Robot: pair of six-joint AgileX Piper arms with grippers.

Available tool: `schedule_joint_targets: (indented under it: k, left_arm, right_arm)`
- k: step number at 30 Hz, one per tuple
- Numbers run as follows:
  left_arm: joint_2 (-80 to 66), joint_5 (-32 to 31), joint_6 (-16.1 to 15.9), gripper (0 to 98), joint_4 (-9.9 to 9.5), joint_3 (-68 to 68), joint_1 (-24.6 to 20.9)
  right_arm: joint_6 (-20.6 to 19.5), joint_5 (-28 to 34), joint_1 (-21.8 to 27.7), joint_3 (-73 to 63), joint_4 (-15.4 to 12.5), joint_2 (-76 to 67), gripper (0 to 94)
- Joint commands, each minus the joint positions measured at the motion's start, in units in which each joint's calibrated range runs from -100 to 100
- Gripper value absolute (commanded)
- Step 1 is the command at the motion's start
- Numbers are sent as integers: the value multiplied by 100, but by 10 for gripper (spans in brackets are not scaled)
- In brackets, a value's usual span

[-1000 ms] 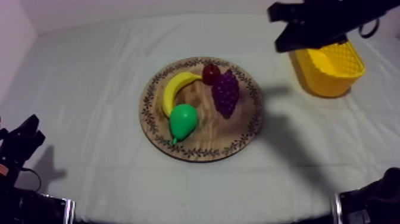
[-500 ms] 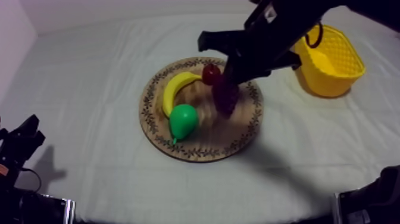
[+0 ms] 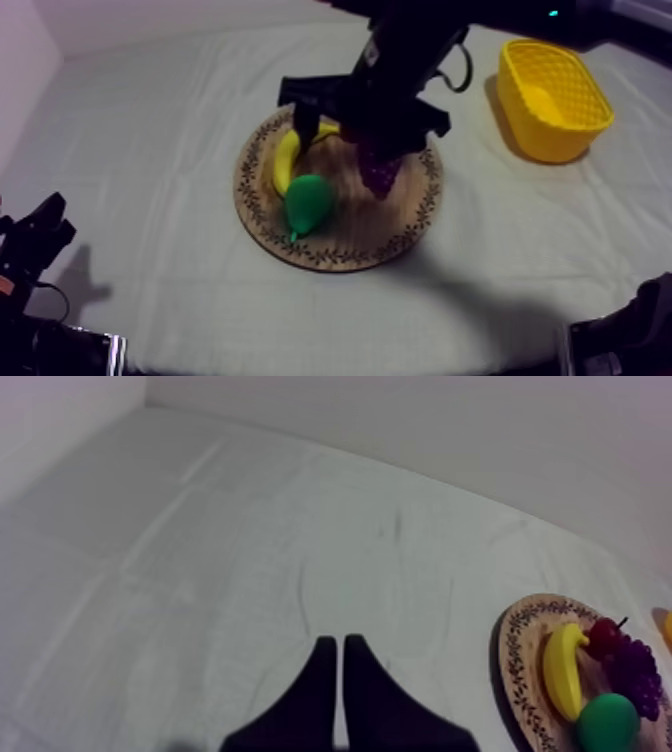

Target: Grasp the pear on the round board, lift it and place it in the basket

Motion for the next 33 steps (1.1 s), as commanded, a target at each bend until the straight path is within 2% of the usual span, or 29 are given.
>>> schedule_joint_targets:
  k: [1, 20, 29, 33]
  left_arm:
    - [-2, 1, 0, 1, -1, -5, 0]
    - [-2, 1, 0, 1, -1, -5, 0]
    - [-2, 1, 0, 1, -1, -5, 0]
    - [-2, 1, 0, 1, -1, -5, 0]
  right_arm:
    - [22, 21, -30, -87, -39, 319, 668]
    - [240, 426, -21, -1442, -251, 2359, 680]
    - [309, 844, 65, -2148, -316, 3065, 661]
    - [367, 909, 83, -2230, -364, 3156, 624]
